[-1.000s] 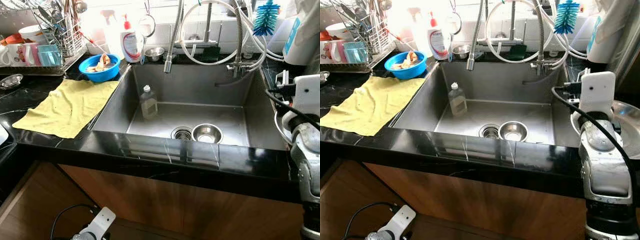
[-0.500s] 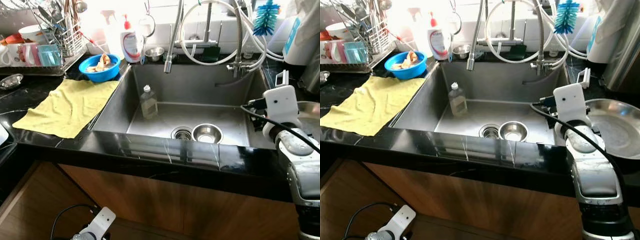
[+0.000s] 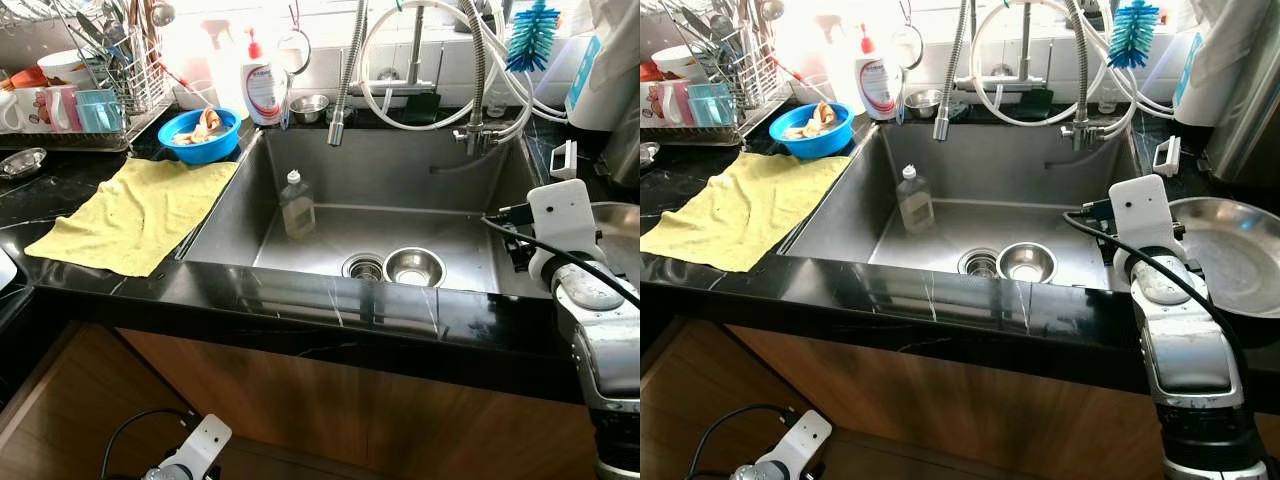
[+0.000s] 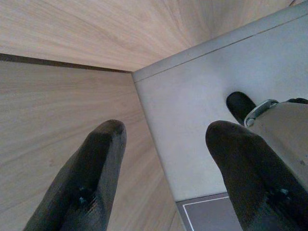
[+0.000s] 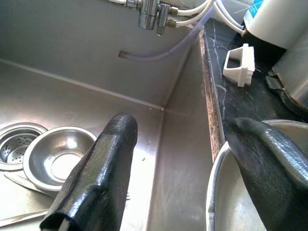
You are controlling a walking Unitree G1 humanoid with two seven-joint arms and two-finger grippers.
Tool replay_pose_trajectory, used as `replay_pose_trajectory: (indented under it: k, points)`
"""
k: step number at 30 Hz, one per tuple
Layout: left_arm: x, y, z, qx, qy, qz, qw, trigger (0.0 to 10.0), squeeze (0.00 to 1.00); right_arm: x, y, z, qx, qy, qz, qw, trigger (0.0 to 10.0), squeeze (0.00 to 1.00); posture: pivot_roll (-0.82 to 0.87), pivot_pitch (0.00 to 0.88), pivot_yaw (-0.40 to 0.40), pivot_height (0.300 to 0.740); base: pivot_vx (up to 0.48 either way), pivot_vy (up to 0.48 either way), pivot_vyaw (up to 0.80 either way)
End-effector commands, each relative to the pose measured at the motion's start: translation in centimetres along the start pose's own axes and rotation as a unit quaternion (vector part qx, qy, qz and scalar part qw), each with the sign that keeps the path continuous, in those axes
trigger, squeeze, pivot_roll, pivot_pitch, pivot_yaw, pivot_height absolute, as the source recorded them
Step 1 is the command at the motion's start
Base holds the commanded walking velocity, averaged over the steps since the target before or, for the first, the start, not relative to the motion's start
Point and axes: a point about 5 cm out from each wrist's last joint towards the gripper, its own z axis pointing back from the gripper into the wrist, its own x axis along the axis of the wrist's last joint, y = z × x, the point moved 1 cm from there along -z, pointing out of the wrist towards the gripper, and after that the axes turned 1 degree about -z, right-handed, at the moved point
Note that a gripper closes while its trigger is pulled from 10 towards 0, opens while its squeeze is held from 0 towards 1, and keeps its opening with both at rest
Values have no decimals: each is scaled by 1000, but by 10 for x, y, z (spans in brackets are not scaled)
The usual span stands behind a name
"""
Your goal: Kitchen organization
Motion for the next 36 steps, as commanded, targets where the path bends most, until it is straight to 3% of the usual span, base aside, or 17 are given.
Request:
replay_pose_trajectory:
  k: [1, 9, 16, 19, 23, 24, 28, 36]
  points:
    - [-4, 0, 1, -3, 11, -9, 1000, 10000, 0, 4, 2, 1, 0, -2, -2, 1000, 10000, 0, -140, 0, 99, 740, 0, 0, 0]
    - [-4, 0, 1, -4, 9, -10, 1000, 10000, 0, 12, -4, 2, -21, -16, -24, 999, 10000, 0, -144, 0, 100, 740, 0, 0, 0]
    - [-3, 0, 0, -2, 8, -11, 1000, 10000, 0, 31, -19, 10, -102, -100, -79, 987, 10000, 0, -139, 0, 96, 740, 0, 0, 0]
    - [-3, 0, 0, -2, 8, -10, 1000, 10000, 0, 28, -32, 25, -158, -136, -128, 970, 10000, 0, -147, 0, 95, 740, 0, 0, 0]
    - [-4, 0, 1, -4, 9, -12, 1000, 10000, 0, 18, -38, 34, -197, -139, -177, 954, 10000, 0, -150, 0, 97, 740, 0, 0, 0]
    - [-4, -1, 1, -4, 9, -13, 1000, 10000, 0, 2, -40, 40, -222, -119, -222, 942, 10000, 0, -151, 0, 97, 740, 0, 0, 0]
    - [-4, -1, 1, -5, 9, -15, 1000, 10000, 0, -21, -49, 47, -259, -93, -271, 923, 10000, 0, -152, 0, 98, 740, 0, 0, 0]
    - [-5, -1, 1, -4, 9, -18, 1000, 10000, 0, -37, -67, 52, -308, -87, -320, 892, 10000, 0, -153, 0, 98, 740, 0, 0, 0]
